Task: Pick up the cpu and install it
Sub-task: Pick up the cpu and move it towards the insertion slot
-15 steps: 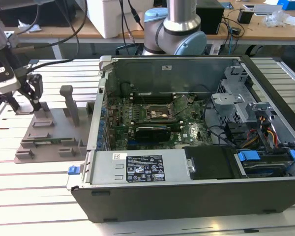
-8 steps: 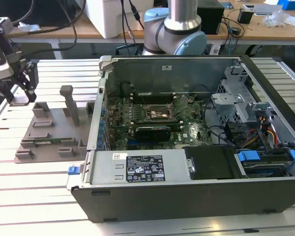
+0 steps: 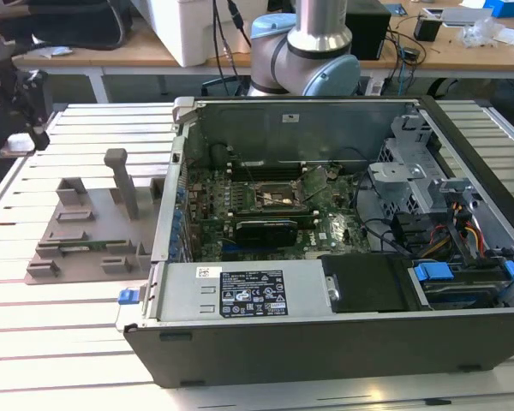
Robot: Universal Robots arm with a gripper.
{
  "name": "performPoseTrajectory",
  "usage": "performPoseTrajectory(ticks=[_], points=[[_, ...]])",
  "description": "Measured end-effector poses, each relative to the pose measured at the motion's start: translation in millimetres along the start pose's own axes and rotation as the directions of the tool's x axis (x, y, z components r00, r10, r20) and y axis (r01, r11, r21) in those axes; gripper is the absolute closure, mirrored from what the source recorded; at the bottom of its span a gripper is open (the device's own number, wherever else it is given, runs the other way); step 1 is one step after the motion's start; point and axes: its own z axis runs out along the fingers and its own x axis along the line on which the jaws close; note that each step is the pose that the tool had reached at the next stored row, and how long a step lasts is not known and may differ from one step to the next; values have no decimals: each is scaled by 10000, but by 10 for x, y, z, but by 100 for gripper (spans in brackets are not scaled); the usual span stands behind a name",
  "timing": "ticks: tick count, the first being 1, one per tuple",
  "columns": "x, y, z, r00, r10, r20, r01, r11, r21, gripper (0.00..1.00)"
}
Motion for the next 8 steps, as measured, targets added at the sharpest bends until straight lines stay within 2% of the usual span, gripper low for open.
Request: performPoseTrajectory(ticks=[3,4,5,7,8], points=[[-3,4,-153,10000,-1,0,1,10000,0,45],[-7,9,-313,10000,-1,0,1,10000,-1,45],[-7,9,-339,10000,-1,1,1,10000,-1,45],[-37,9,-339,10000,1,-2,-1,10000,0,45],[-99,6,-338,10000,0,-2,0,10000,0,45]])
